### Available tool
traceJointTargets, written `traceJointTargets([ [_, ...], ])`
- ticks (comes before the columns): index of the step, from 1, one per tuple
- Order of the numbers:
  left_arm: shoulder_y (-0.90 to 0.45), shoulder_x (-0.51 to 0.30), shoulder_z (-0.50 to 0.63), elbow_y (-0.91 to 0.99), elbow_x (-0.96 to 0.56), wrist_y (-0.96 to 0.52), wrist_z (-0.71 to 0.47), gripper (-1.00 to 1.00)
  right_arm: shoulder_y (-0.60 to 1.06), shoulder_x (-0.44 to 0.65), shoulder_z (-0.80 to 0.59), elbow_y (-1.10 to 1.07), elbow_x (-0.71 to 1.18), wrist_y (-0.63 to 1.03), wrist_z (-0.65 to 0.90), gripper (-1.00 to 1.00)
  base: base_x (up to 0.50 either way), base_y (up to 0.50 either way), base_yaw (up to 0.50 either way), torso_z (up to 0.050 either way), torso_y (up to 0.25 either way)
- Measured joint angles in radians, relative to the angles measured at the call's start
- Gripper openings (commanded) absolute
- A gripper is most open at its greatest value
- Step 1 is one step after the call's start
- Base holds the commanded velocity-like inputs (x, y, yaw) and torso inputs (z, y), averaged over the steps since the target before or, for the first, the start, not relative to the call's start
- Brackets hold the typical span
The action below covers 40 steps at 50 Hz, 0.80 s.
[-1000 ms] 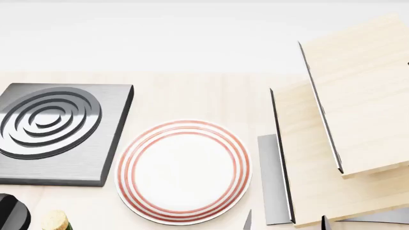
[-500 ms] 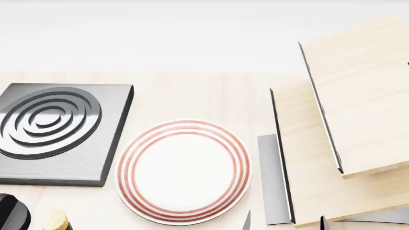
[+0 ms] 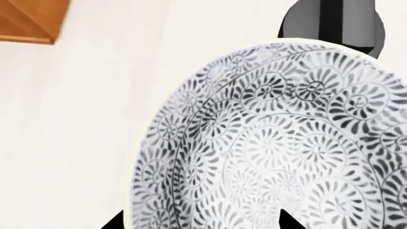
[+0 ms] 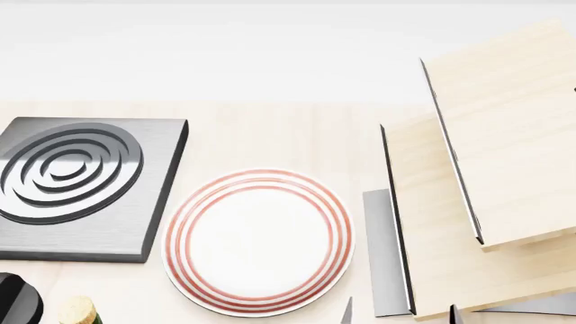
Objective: Pick up the akita bowl and put it on the plate.
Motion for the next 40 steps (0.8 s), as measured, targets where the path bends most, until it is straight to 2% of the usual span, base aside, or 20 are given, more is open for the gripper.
traceJointTargets([
  [14,0.002,0.006,-0.002,-0.002,0.005,-0.003,0.004,1.0,0.004,0.001,-0.005,0.011,0.001,-0.006,0.002,1.0,0.0,0.0,0.0,0.0,0.0],
  [40,0.065,0.042,-0.103,-0.01,0.034,-0.03,0.02,1.0,0.009,0.004,-0.014,0.018,0.003,-0.007,0.007,1.0,0.0,0.0,0.0,0.0,0.0],
])
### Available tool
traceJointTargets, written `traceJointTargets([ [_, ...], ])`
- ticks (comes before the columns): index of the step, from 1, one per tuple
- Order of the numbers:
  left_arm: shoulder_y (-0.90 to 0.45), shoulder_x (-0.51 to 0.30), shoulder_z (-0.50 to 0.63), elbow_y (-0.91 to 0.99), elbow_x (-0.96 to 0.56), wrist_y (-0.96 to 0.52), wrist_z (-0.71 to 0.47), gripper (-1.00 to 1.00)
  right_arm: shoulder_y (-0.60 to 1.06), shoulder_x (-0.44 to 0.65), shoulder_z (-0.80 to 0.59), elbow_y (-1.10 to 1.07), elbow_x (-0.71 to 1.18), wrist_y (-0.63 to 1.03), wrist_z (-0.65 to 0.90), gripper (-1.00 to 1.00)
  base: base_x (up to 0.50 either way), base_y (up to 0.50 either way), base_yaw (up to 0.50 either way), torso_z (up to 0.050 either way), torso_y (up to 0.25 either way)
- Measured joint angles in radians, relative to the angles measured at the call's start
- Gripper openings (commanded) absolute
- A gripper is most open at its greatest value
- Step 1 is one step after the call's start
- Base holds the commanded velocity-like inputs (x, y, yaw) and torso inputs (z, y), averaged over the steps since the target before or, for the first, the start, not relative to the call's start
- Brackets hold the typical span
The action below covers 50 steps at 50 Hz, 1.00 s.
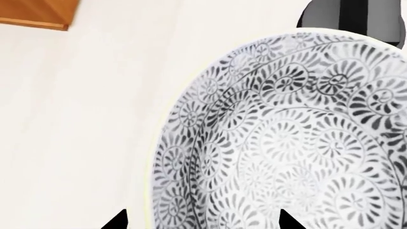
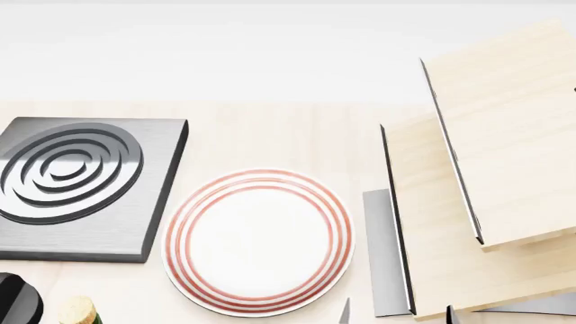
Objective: Pick up the akita bowl and put it on the plate.
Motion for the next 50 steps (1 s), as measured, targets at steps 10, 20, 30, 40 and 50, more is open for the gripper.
traceJointTargets([
  [10,-0.012,0.002,0.013,-0.01,0.003,0.004,0.0,1.0,0.002,0.0,-0.004,0.004,0.0,0.0,0.002,1.0,0.0,0.0,0.0,0.0,0.0],
  [20,-0.02,0.005,0.022,-0.023,0.011,0.009,0.005,1.0,0.004,0.001,-0.008,0.008,-0.001,-0.001,0.004,1.0,0.0,0.0,0.0,0.0,0.0],
  [30,-0.031,0.008,0.032,-0.034,0.011,0.01,0.003,1.0,0.005,0.003,-0.011,0.01,-0.001,-0.001,0.006,1.0,0.0,0.0,0.0,0.0,0.0],
  [40,-0.045,0.013,0.054,-0.051,0.017,0.016,0.007,1.0,0.007,0.004,-0.013,0.013,-0.002,-0.002,0.009,1.0,0.0,0.0,0.0,0.0,0.0],
  [50,-0.063,0.015,0.077,-0.061,0.02,0.018,0.006,1.0,0.008,0.006,-0.016,0.013,-0.001,-0.002,0.011,1.0,0.0,0.0,0.0,0.0,0.0],
])
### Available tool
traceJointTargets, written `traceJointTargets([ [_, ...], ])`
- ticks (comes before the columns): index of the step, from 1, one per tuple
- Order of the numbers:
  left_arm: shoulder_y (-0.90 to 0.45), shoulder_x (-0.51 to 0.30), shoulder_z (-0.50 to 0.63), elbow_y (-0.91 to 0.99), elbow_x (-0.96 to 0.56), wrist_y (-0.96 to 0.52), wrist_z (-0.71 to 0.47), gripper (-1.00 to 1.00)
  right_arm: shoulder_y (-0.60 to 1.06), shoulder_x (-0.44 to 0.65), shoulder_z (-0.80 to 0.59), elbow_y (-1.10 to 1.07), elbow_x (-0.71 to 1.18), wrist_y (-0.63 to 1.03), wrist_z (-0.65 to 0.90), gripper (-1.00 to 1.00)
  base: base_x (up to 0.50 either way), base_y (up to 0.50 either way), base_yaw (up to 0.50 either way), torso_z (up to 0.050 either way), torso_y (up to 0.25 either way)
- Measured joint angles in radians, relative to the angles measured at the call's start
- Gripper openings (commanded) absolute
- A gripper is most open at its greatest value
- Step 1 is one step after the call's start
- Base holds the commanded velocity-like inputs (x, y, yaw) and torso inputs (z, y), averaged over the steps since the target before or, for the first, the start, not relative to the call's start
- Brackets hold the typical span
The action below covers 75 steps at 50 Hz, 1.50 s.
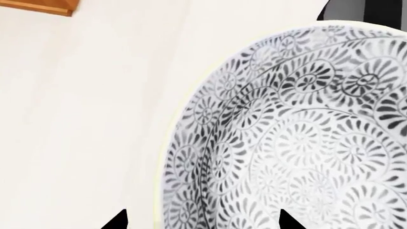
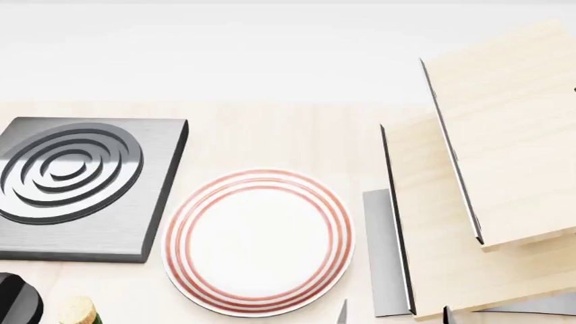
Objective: Pick up the akita bowl and put it on the plate.
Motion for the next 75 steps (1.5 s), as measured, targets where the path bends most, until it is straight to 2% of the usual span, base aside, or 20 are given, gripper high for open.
traceJointTargets([
  [29,-0.072,0.016,0.085,-0.044,0.017,0.013,0.004,1.0,0.001,0.006,-0.006,-0.003,0.002,0.002,0.008,1.0,0.0,0.0,0.0,0.0,0.0],
  [30,-0.075,0.017,0.089,-0.046,0.017,0.014,0.004,-1.0,0.001,0.006,-0.006,-0.003,0.001,0.002,0.008,1.0,0.0,0.0,0.0,0.0,0.0],
  [53,-0.139,0.023,0.126,-0.064,0.021,0.035,0.001,-1.0,0.001,0.012,-0.012,-0.002,0.013,-0.008,0.009,1.0,0.0,0.0,0.0,-0.001,0.0],
  [75,-0.104,0.086,-0.041,0.126,0.137,0.229,0.186,-1.0,0.005,0.017,-0.016,-0.002,0.029,-0.008,0.008,1.0,0.0,0.0,0.0,0.0,0.0],
])
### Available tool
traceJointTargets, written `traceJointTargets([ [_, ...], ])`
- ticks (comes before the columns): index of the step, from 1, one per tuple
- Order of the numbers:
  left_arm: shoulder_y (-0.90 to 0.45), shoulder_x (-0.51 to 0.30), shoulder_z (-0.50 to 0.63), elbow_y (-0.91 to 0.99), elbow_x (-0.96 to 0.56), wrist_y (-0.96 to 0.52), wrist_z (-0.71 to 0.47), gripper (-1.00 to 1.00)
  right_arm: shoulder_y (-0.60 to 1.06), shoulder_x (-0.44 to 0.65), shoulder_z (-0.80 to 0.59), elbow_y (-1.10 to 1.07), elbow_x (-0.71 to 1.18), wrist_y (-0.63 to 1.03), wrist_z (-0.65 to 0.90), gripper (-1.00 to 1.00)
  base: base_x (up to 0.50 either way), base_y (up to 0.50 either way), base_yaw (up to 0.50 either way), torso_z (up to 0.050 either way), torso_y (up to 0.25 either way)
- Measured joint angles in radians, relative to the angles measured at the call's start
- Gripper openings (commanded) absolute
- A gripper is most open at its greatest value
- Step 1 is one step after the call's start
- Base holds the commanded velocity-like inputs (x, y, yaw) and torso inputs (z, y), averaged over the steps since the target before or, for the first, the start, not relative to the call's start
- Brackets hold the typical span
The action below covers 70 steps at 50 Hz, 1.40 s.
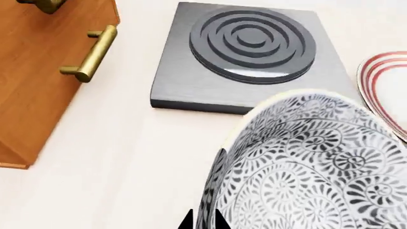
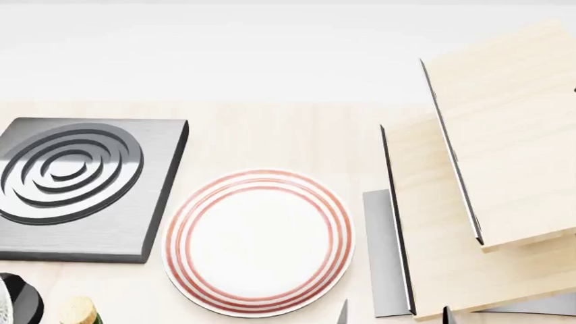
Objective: Pick up the akita bowl and put it on the plate.
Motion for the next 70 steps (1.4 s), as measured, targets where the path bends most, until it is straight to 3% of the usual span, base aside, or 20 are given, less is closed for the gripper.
traceJointTargets([
  [13,-0.043,0.039,-0.023,0.089,0.075,0.116,0.048,-1.0,0.002,0.003,-0.002,-0.003,0.002,0.004,0.003,1.0,0.0,0.0,0.0,0.0,0.0],
  [38,-0.233,0.083,0.027,0.212,0.111,0.256,0.002,-1.0,0.003,0.008,-0.006,-0.009,0.002,0.007,0.009,1.0,0.0,0.0,0.0,0.0,0.0],
  [47,-0.373,0.135,0.108,0.245,0.154,0.331,-0.018,-1.0,0.006,0.008,-0.008,-0.004,0.004,0.005,0.01,1.0,0.0,0.0,0.0,0.0,0.0],
  [70,-0.66,0.362,0.374,0.22,0.429,0.492,-0.097,-1.0,0.014,0.01,-0.014,0.008,0.008,0.003,0.01,1.0,0.0,0.0,0.0,0.0,0.0],
])
